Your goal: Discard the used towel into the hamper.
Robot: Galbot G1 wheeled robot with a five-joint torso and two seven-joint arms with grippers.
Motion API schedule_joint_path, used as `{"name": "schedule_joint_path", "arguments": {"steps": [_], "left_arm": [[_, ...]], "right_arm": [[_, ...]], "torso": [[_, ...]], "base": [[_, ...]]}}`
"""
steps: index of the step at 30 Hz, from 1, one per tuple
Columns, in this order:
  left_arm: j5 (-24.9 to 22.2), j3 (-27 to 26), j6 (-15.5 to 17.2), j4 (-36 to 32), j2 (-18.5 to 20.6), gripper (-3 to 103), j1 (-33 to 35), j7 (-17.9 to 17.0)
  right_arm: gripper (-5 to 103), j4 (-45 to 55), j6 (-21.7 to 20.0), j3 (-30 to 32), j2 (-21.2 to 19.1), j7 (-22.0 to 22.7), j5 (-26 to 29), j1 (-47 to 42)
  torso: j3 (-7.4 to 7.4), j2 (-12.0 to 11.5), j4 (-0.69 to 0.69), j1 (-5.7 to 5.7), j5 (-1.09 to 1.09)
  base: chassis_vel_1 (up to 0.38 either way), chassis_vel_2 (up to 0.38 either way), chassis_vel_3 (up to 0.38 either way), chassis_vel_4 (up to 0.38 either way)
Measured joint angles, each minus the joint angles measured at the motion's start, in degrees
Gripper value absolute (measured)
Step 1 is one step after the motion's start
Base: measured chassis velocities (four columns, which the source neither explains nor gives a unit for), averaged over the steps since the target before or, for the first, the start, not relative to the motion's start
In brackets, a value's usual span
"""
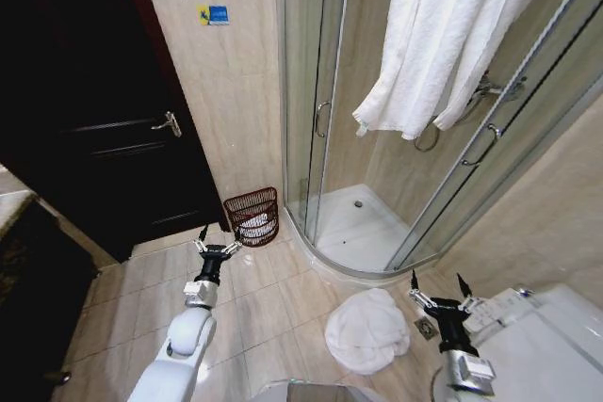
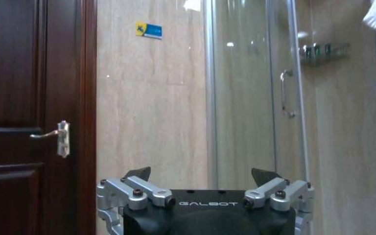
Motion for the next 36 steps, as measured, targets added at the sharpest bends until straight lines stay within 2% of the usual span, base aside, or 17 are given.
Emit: {"name": "schedule_joint_path", "arguments": {"steps": [6, 16, 21, 28, 30, 31, 33, 36], "left_arm": [[-0.12, -0.21, -1.0, 0.73, -0.01, 100, -0.57, 0.24], [-0.09, -0.32, -1.24, 2.66, 0.18, 100, -1.3, -0.97], [-0.54, -1.71, 0.06, 2.06, 1.3, 100, -3.13, -1.59], [-0.17, -1.8, 1.57, -0.91, 0.86, 100, -2.87, -2.02], [0.45, -1.52, 1.99, -1.84, 0.59, 100, -2.78, -2.11], [0.45, -1.52, 1.99, -1.84, 0.59, 100, -2.78, -2.11], [1.31, -1.37, 2.27, -2.17, 0.34, 100, -3.19, -2.38], [1.93, -1.34, 2.49, -2.26, 0.26, 100, -3.71, -2.68]], "right_arm": [[100, 1.49, 1.81, -0.29, 0.0, -1.69, 1.45, 0.3], [100, 1.55, 1.99, -0.31, 0.0, -2.0, 1.87, 0.33], [100, 1.71, 2.0, -0.14, 0.0, -3.02, 4.41, 0.45], [100, 1.96, 1.7, -0.03, 0.0, -3.11, 4.85, 0.68], [100, 3.47, -0.83, 0.38, 0.0, -3.0, 5.93, 2.26], [100, 3.47, -0.83, 0.38, 0.0, -3.0, 5.93, 2.26], [100, 6.93, -6.07, 1.32, 0.0, -2.48, 8.16, 5.95], [100, 8.63, -8.86, 1.78, 0.0, -2.17, 9.32, 7.8]], "torso": [[0.08, 0.15, 0.0, 0.07, -0.01], [0.2, 0.37, 0.0, 0.16, -0.01], [0.25, 0.46, -0.01, 0.21, -0.01], [0.29, 0.54, 0.0, 0.25, 0.0], [0.3, 0.57, -0.02, 0.25, 0.02], [0.3, 0.57, -0.02, 0.25, 0.02], [0.31, 0.59, 0.0, 0.26, -0.01], [0.33, 0.6, 0.01, 0.3, -0.01]], "base": [[0.0, 0.0, 0.0, 0.0], [0.0, 0.0, 0.0, 0.0], [0.0, 0.0, 0.0, 0.0], [0.0, 0.0, 0.0, 0.0], [0.0, 0.0, 0.0, 0.0], [0.0, 0.0, 0.0, 0.0], [0.0, 0.0, 0.0, 0.0], [0.0, 0.0, 0.0, 0.0]]}}
